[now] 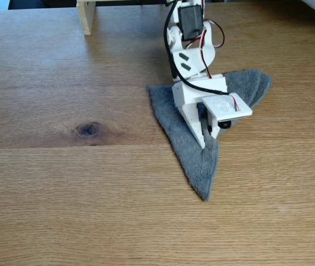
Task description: Clean the area in front of the robot
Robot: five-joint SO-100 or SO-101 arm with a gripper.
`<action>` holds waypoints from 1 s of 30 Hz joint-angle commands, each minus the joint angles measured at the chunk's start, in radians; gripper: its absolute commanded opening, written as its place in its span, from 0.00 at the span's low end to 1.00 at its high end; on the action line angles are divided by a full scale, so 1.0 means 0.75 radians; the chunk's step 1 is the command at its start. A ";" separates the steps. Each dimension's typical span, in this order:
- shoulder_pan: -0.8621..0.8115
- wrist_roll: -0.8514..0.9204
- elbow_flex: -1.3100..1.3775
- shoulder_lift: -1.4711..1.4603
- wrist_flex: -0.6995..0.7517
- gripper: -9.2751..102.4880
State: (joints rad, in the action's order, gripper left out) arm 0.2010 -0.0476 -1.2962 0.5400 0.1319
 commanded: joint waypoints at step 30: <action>0.110 -0.055 0.239 0.301 1.123 0.08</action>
State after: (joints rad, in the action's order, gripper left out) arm 0.1319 -0.0598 -1.0738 0.6427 1.0293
